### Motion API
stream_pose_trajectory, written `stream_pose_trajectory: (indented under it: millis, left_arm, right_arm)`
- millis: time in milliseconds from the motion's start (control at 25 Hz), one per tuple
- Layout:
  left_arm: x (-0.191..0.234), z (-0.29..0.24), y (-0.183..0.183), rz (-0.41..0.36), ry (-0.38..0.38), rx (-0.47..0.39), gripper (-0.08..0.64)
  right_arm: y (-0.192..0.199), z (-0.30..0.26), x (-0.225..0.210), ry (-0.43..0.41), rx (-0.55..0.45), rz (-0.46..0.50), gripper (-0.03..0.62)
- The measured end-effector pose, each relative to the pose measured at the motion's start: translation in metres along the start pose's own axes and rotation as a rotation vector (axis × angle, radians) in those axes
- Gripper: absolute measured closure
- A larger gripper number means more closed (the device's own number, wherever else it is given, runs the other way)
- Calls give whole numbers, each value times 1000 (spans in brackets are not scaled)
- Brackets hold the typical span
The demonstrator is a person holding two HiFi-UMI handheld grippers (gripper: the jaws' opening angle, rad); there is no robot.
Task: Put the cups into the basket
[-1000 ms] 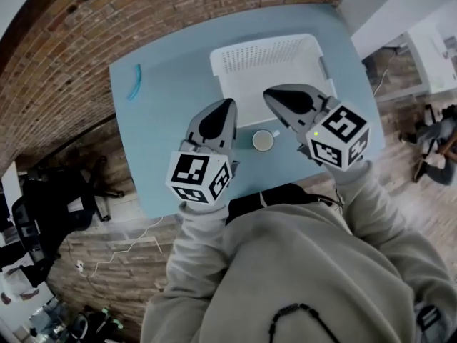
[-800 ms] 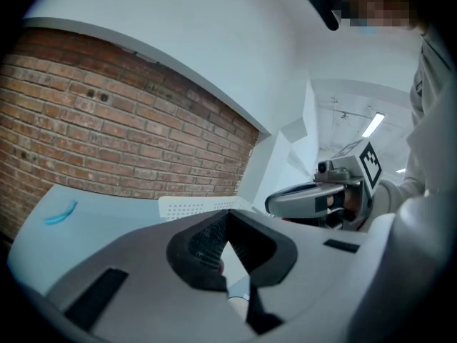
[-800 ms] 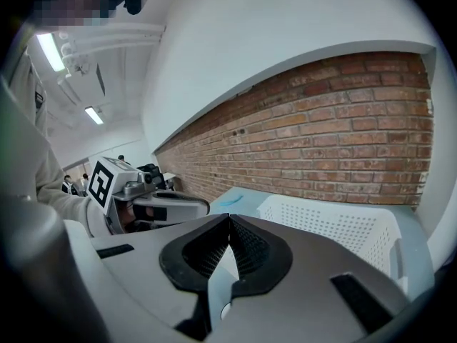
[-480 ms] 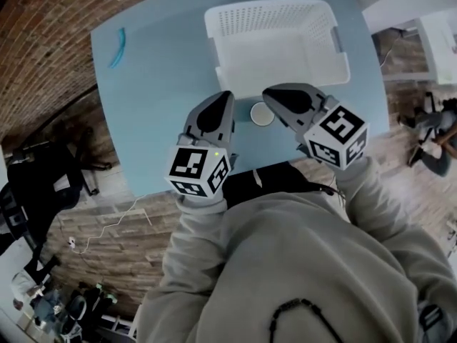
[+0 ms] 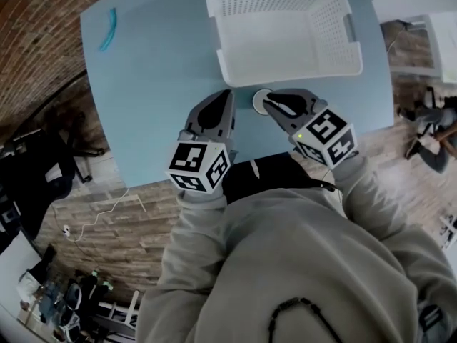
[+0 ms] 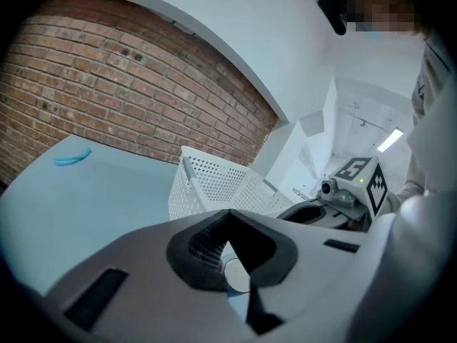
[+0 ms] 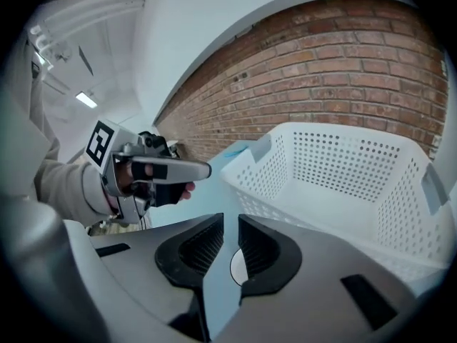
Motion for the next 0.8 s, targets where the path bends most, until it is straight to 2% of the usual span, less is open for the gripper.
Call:
stream_pose_trajectory:
  millis: [80, 320, 560, 720, 800]
  left_arm:
    - [0, -1, 5, 4, 7, 8, 565]
    - [2, 1, 26, 27, 19, 35, 565]
    - [9, 3, 41, 55, 23, 50, 565]
    - [12, 4, 50, 69, 21, 62, 565]
    - [13, 4, 53, 75, 20, 63, 565]
  right_arm:
    - [14, -10, 0, 15, 63, 21, 506]
    - [49, -31, 6, 15, 201, 75, 453]
    - [77, -39, 1, 45, 323, 132, 431]
    - [88, -32, -14, 98, 356, 166, 426]
    - [95, -27, -25, 110, 381, 161, 402]
Point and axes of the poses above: the fingertips, and each gripper's own axes: z backward along the fingers, x to its left, y out of its underside, the point moved 3 cm from there along z, backward along the fingers, and after that the axes turned 9 degrees about -y, right-handed, at the moved point
